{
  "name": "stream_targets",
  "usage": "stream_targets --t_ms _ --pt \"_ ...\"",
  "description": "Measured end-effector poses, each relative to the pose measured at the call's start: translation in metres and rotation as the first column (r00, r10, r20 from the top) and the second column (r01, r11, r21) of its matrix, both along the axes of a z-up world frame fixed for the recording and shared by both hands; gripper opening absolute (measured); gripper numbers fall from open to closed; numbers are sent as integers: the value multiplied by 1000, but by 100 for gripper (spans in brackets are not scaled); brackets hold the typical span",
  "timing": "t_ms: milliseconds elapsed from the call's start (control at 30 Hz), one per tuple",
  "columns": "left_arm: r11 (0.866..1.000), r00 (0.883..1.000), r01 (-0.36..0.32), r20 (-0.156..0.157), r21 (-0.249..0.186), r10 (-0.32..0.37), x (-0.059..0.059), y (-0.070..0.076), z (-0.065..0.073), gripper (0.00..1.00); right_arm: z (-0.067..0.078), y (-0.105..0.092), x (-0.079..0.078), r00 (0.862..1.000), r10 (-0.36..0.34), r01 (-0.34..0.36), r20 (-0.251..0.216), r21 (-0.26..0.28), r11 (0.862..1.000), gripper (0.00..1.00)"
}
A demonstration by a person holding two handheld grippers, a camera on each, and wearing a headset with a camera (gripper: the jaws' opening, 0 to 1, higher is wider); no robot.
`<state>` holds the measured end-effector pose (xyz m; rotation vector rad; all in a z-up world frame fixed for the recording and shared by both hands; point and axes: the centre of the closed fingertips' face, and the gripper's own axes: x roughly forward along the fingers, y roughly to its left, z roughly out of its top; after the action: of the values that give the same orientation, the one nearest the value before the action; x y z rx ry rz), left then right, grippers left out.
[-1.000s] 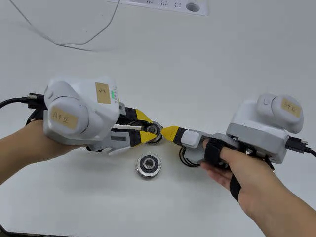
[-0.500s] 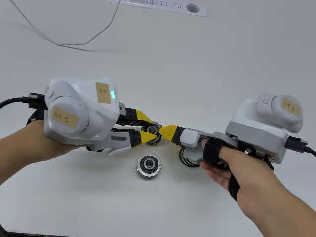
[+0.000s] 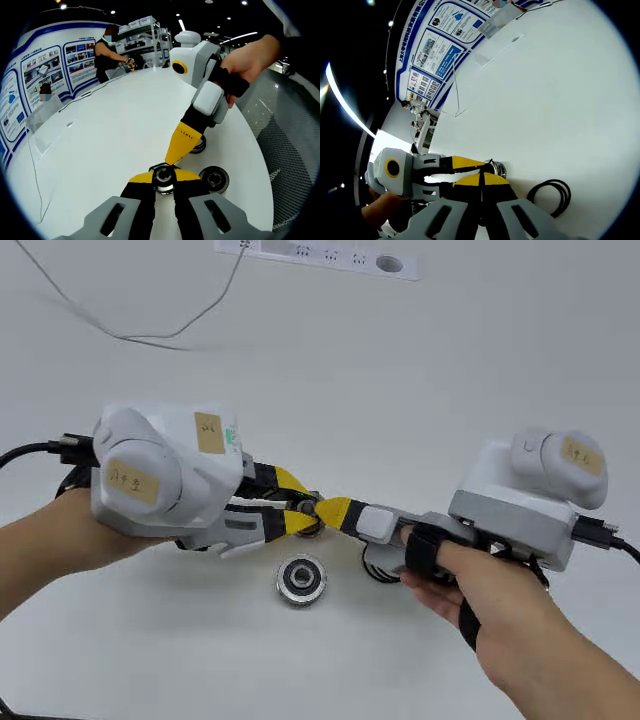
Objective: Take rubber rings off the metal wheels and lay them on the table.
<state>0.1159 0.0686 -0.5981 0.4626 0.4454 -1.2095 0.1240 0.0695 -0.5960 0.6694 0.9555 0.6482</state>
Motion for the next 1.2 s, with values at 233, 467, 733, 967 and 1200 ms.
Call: stream_targets --t_ms 233,467,733,967,1200 --pt "1000 1000 -2 3 -6 2 -1 0 0 13 8 5 -8 999 24 -23 22 -4 1000 0" --pt "1000 1000 -2 4 -12 2 -1 0 0 13 13 6 -12 997 48 -49 58 10 999 0" --pt "1000 1000 -6 11 -15 6 -1 0 0 13 7 2 -8 999 22 -22 42 -8 1000 1" --pt "1000 1000 -4 12 -16 4 -1 -1 0 14 0 -2 -5 1000 -1 2 27 -29 1000 1" --pt "999 1000 -19 -12 -30 19 -1 -1 1 16 -1 -2 -3 1000 -7 8 24 -28 1000 1"
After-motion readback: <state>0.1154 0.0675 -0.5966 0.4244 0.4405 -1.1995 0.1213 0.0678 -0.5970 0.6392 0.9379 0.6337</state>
